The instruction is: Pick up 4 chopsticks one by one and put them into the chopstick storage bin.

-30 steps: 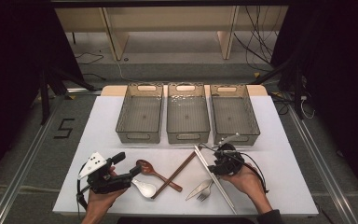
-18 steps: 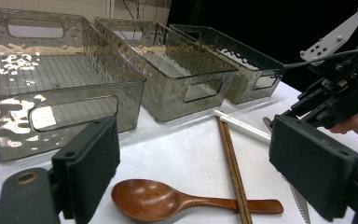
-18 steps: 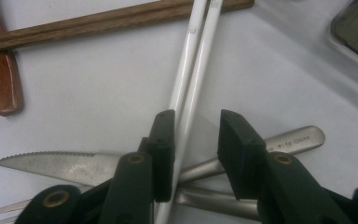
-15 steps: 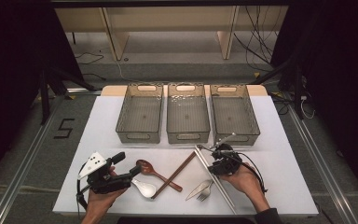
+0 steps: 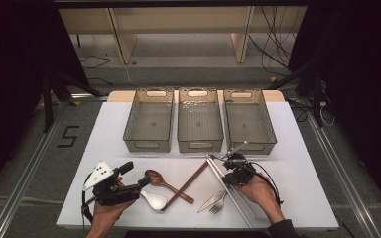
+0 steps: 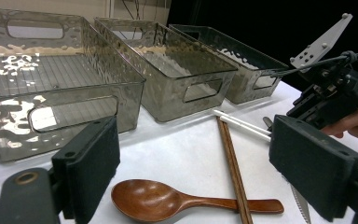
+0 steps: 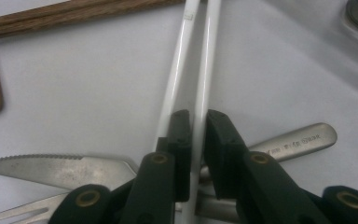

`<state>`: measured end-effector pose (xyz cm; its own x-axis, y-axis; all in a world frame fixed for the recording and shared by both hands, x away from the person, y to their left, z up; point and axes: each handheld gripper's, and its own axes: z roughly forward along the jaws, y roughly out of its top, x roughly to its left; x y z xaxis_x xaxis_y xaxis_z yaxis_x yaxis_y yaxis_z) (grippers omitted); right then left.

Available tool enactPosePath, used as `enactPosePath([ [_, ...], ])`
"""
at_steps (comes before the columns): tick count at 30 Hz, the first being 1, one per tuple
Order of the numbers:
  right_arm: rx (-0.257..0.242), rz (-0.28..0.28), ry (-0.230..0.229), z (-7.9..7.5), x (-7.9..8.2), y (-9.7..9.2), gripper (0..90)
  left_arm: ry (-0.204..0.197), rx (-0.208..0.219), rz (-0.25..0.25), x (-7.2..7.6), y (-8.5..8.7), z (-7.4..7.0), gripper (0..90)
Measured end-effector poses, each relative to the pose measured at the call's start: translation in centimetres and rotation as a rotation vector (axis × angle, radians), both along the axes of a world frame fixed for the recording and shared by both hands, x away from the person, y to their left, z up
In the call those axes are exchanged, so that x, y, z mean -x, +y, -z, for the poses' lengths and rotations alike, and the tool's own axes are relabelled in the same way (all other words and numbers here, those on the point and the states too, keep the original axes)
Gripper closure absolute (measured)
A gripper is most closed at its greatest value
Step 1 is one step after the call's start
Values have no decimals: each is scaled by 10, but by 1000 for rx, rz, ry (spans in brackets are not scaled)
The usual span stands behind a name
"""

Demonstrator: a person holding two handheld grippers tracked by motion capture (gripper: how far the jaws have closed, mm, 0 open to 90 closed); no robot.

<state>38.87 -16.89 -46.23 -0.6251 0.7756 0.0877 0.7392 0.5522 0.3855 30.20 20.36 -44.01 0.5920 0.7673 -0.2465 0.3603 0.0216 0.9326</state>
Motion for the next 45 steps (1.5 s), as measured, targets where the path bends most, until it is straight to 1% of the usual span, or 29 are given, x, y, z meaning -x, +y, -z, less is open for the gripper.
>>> enactPosePath([
  [2, -2, 9, 5, 0, 0, -1, 837, 0, 0, 0, 0, 0, 0, 157],
  [8, -16, 15, 6, -1, 0, -2, 847, -1, 0, 1, 0, 0, 0, 157],
  [12, -16, 10, -6, -5, 1, -4, 851, -2, -1, -1, 0, 0, 0, 157],
  [16, -16, -9, -14, -11, 5, -4, 853, -2, -1, -1, 0, 0, 0, 157],
  [20, -25, -22, -38, -19, 8, -3, 853, -1, -1, -4, 0, 0, 0, 157],
  [24, -49, -43, -65, -29, 12, 0, 853, 1, 6, -13, 0, 1, 0, 157],
  [28, -86, -69, -82, -40, 12, 7, 853, 0, 6, -14, 0, 1, -1, 157],
  [31, -103, -84, -102, -50, 8, 16, 854, -1, 6, -14, 0, 2, -1, 157],
  [38, -149, -99, -139, -73, -12, 37, 854, 1, 11, -13, 0, 3, -1, 157],
  [40, -169, -98, -146, -78, -18, 43, 854, 1, 15, -14, 0, 3, -1, 157],
  [45, -187, -101, -168, -88, -32, 61, 854, 1, 19, -14, 0, 3, -1, 157],
])
